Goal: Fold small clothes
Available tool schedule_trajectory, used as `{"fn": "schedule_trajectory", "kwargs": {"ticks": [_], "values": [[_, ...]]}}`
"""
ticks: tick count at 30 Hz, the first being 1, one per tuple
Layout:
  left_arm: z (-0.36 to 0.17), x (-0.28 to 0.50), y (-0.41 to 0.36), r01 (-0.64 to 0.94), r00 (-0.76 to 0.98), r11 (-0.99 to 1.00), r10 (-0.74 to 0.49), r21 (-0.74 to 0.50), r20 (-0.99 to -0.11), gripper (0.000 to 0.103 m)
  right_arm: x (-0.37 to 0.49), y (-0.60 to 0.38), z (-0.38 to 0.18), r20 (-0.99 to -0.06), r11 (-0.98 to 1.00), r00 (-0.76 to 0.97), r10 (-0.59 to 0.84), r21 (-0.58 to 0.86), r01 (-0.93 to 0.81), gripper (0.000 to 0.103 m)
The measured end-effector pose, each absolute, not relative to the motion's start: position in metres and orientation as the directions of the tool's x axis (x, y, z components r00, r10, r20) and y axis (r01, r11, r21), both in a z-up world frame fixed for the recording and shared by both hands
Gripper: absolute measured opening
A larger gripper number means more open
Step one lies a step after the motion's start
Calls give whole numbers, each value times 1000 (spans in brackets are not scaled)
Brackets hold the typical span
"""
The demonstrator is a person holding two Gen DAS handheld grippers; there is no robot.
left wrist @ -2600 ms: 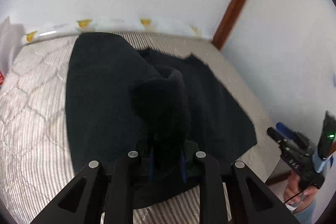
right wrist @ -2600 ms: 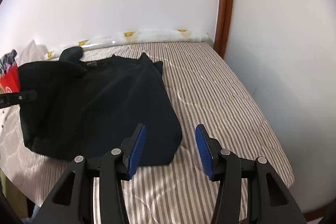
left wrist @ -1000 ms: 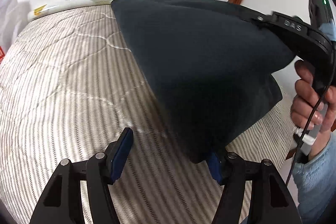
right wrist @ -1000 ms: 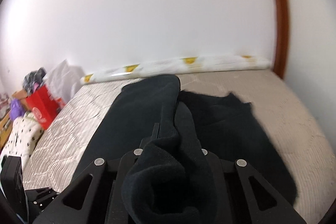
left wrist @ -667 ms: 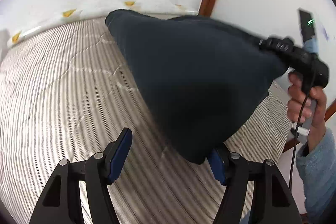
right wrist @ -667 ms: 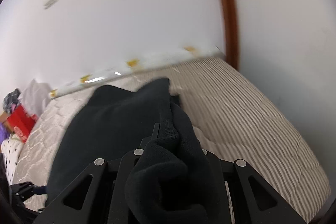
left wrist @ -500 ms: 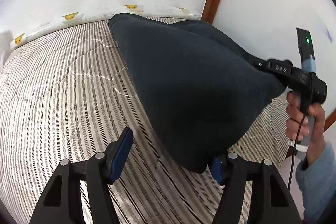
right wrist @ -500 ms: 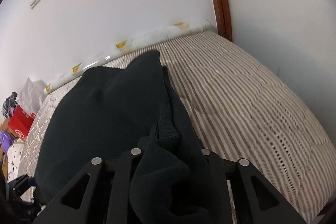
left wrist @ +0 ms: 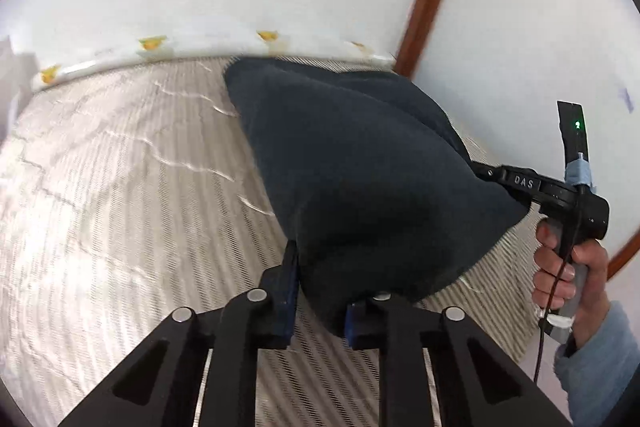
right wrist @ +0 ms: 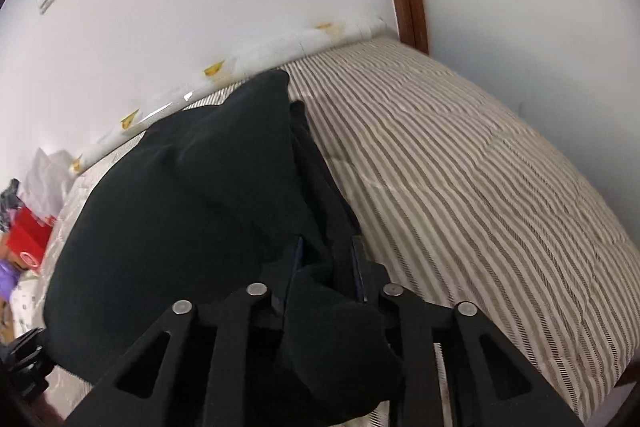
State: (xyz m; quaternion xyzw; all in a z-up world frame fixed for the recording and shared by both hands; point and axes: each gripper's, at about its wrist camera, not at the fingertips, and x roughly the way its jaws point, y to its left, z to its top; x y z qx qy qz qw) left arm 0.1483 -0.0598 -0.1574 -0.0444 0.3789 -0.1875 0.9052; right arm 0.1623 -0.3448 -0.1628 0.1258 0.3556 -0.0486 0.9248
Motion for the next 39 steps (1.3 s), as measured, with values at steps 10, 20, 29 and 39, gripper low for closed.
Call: {"fn": "schedule_trajectory", "kwargs": {"ticks": [10, 20, 29, 39], "values": [[-151, 147, 31, 152, 689, 954, -288, -257, -665, 14, 198, -251, -152, -649, 977, 753, 107, 210, 42, 14], [-164, 130, 72, 52, 693, 963, -226, -265, -684, 13, 184, -192, -148, -649, 983, 740, 176, 152, -101, 14], [-163, 83, 44, 103, 688, 973, -220, -207, -692, 13, 150, -231, -149, -622, 976, 759, 192, 201, -82, 12], [-153, 66, 43, 139, 643, 976, -217, -166, -734, 18, 132, -243, -137, -640, 990, 758, 127, 129, -57, 24]]}}
